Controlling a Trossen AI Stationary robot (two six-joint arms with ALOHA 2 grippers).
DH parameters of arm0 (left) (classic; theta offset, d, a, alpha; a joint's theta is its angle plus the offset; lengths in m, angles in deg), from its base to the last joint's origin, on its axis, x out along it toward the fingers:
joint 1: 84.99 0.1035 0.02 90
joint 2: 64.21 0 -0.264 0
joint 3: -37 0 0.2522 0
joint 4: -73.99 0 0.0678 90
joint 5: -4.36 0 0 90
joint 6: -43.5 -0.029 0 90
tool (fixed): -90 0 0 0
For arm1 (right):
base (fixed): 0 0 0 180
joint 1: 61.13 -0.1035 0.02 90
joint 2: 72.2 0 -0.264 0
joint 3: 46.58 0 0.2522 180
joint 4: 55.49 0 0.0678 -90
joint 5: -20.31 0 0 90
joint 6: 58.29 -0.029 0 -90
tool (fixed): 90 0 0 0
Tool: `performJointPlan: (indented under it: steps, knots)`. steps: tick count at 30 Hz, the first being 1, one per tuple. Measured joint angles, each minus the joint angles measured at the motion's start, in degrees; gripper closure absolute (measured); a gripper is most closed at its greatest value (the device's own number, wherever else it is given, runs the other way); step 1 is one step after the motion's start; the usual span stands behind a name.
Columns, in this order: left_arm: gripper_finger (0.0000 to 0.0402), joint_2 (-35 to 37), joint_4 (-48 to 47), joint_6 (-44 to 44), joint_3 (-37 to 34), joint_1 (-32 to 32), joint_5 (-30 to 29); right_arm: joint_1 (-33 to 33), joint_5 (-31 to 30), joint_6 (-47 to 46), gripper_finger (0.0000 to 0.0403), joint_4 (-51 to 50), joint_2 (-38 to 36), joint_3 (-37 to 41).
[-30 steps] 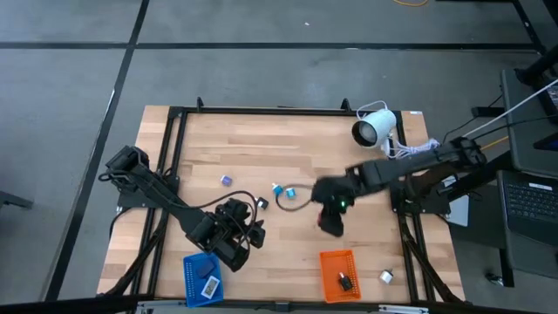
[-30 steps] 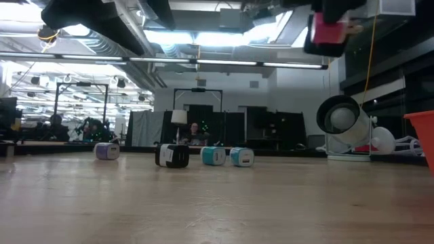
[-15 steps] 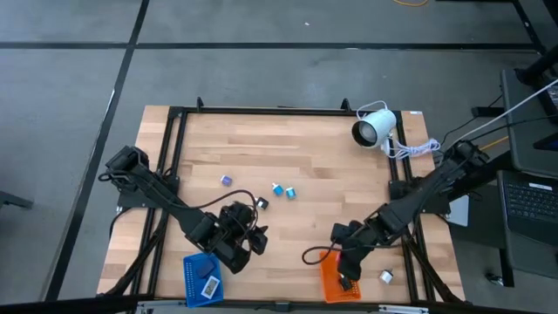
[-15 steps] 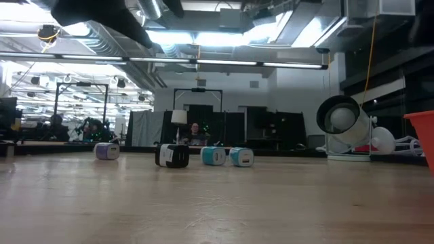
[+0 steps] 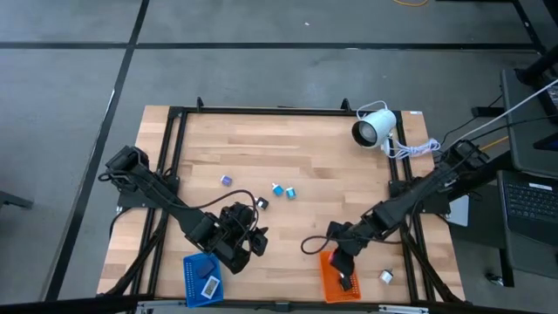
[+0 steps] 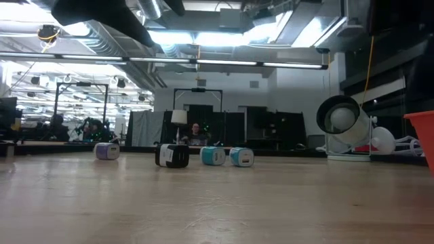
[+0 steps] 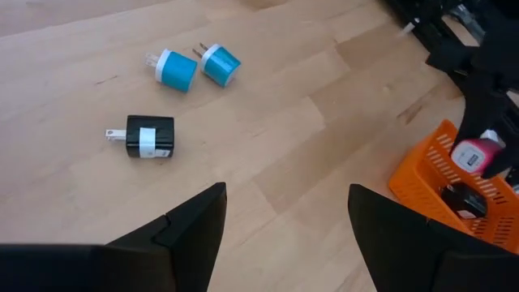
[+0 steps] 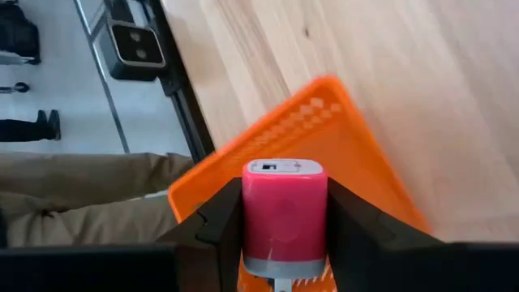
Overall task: Pick & Place Office items
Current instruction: Put the pink charger adapter into the orange bin, then put the black charger adapter into the orange bin
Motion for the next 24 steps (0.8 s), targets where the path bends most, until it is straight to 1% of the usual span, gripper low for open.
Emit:
performJointPlan:
  steps: [3,4,5,9,10,12,15,19,21,24]
  knots:
    - [0.0148,0.0,0.0,0.0,0.0,0.0,0.7,0.8,0.6,1.1,0.027,0.3,0.0,0.0]
    - [0.0148,0.0,0.0,0.0,0.0,0.0,0.8,0.9,0.6,1.1,0.0258,0.4,0.0,0.0]
    - [0.0148,0.0,0.0,0.0,0.0,0.0,1.1,1.0,0.8,1.0,0.0238,0.4,0.0,0.0]
    - [0.0148,0.0,0.0,-0.7,0.0,0.0,1.3,1.0,1.5,0.2,0.0133,0.6,0.0,0.0]
    - [0.0148,0.0,0.0,-0.9,0.0,0.0,1.3,1.0,1.7,-0.1,0.0114,0.6,0.0,0.0]
    - [0.0148,0.0,-0.2,-1.0,0.0,0.3,1.3,1.0,2.1,-0.4,0.009,0.7,0.0,0.0]
    - [0.0148,0.0,-0.3,-1.6,0.0,0.8,1.3,1.0,2.4,-0.5,0.0081,0.7,0.0,0.0]
    - [0.0148,0.0,-0.4,-2.4,0.0,1.9,1.8,1.1,2.0,0.0,0.0093,1.3,-0.1,0.0]
    - [0.0148,0.0,-0.5,-4.6,0.0,3.0,4.0,1.6,1.0,1.2,0.0102,1.7,-0.7,0.0]
    - [0.0148,0.0,-0.6,-10.5,0.0,5.1,9.2,3.4,-1.5,3.0,0.0114,2.8,-2.6,0.0]
